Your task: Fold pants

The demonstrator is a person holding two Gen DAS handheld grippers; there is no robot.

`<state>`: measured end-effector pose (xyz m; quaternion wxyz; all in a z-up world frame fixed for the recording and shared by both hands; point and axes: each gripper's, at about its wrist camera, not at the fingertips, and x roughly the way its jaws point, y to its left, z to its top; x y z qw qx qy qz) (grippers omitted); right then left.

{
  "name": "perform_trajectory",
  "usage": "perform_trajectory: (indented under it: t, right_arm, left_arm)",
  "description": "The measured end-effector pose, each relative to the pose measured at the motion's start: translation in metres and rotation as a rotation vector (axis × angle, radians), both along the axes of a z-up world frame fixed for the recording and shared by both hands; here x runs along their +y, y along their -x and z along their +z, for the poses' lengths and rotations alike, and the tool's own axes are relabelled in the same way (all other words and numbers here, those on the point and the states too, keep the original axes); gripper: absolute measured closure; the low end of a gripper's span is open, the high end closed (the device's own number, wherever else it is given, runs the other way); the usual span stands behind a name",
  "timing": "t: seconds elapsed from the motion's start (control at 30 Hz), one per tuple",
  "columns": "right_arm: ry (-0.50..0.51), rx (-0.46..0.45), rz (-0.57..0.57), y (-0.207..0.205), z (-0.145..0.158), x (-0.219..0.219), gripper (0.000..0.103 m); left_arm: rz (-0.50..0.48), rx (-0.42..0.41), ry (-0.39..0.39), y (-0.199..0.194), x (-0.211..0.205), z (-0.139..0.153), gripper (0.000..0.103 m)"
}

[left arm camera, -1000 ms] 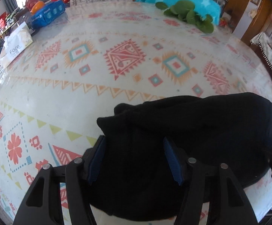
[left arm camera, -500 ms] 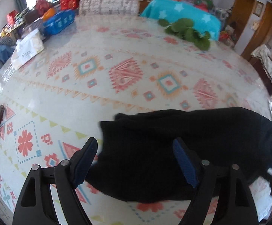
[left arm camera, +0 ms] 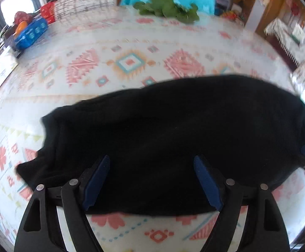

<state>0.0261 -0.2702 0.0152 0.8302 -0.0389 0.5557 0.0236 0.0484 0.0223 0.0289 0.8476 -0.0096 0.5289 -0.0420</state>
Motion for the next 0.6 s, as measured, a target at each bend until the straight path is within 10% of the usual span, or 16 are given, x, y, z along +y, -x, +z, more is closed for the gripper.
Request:
perform_trajectory:
  t: [0.17,0.6]
  right_arm:
    - [-0.120,-0.031,0.100,-0.005,0.031,0.013,0.042]
    - [-0.167,0.005,0.736,-0.104,0.050,0.258,0.035]
  left_arm:
    - [0.124,-0.063,0.052,0.024,0.039,0.029,0.021]
    - [0.363,-0.024,0.236,0.064,0.138,0.007,0.021]
